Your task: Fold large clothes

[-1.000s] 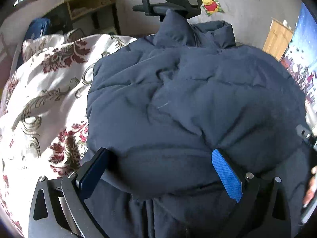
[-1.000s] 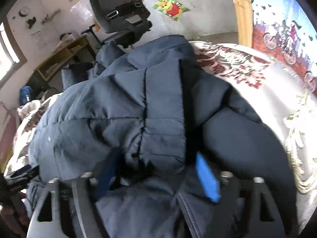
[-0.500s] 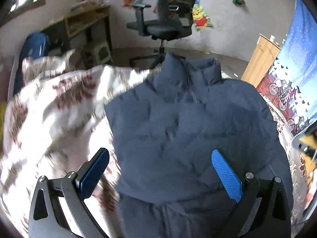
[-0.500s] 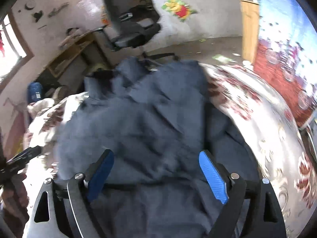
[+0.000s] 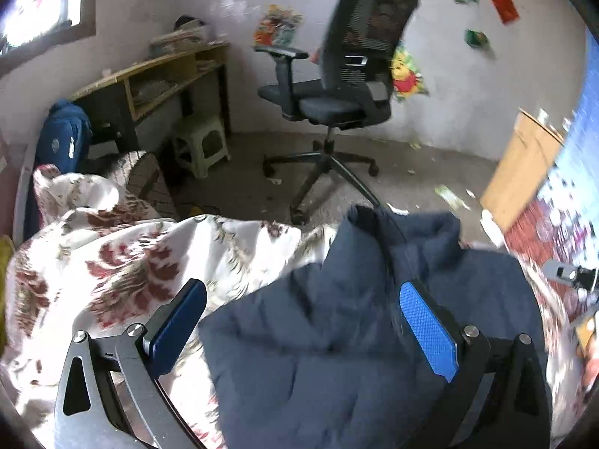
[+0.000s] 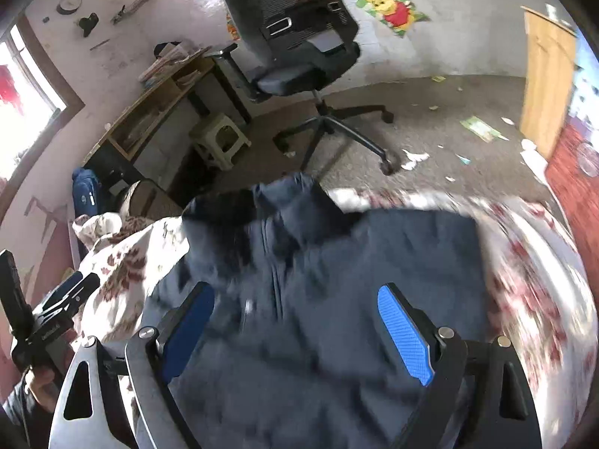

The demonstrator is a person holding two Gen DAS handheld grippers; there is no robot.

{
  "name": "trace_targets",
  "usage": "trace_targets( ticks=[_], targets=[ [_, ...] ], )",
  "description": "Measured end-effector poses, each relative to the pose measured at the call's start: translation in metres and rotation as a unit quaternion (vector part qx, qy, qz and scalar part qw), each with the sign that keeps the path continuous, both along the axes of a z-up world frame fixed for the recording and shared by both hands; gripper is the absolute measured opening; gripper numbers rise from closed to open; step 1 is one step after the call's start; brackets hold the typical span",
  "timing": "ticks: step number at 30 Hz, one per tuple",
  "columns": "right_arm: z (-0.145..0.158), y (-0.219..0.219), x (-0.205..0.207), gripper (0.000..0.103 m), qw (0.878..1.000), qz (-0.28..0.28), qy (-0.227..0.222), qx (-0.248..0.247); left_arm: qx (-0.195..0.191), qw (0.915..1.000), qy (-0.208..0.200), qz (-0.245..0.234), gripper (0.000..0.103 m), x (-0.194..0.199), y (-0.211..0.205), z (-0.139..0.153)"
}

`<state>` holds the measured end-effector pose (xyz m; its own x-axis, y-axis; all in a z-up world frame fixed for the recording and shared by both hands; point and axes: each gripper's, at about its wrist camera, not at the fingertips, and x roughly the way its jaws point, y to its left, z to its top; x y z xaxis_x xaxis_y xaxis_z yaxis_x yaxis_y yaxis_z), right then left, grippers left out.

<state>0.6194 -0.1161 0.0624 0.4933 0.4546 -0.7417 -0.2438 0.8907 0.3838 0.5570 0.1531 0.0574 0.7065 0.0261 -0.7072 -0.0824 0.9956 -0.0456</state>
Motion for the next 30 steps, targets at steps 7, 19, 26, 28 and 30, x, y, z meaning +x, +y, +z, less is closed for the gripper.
trace_targets(
  ticks=[7, 19, 26, 28, 30],
  targets=[
    [-0.044, 0.033, 0.089, 0.064, 1.0, 0.028, 0.003, -0.007, -0.027, 0.9987, 0.043, 0.009, 0.089, 0.088, -0.003, -0.045],
    [-0.071, 0.046, 0.132, 0.011, 0.999, 0.042, 0.002, -0.018, -0.071, 0.9969, 0.022, -0.028, 0.005, 0.113, -0.006, -0.059],
    [-0.053, -0.003, 0.078, 0.006, 0.998, 0.04, -0.042, 0.025, -0.072, 0.9942, -0.016, -0.079, 0.003, 0.045, 0.009, -0.045],
    [-0.055, -0.013, 0.058, 0.006, 0.997, 0.047, -0.05, 0.022, -0.077, 0.993, 0.004, -0.089, 0.002, 0.028, 0.014, -0.055],
    [-0.059, -0.011, 0.041, 0.006, 0.997, 0.056, -0.061, 0.0, -0.074, 0.9923, 0.025, -0.096, 0.002, 0.018, 0.01, -0.064]
  ],
)
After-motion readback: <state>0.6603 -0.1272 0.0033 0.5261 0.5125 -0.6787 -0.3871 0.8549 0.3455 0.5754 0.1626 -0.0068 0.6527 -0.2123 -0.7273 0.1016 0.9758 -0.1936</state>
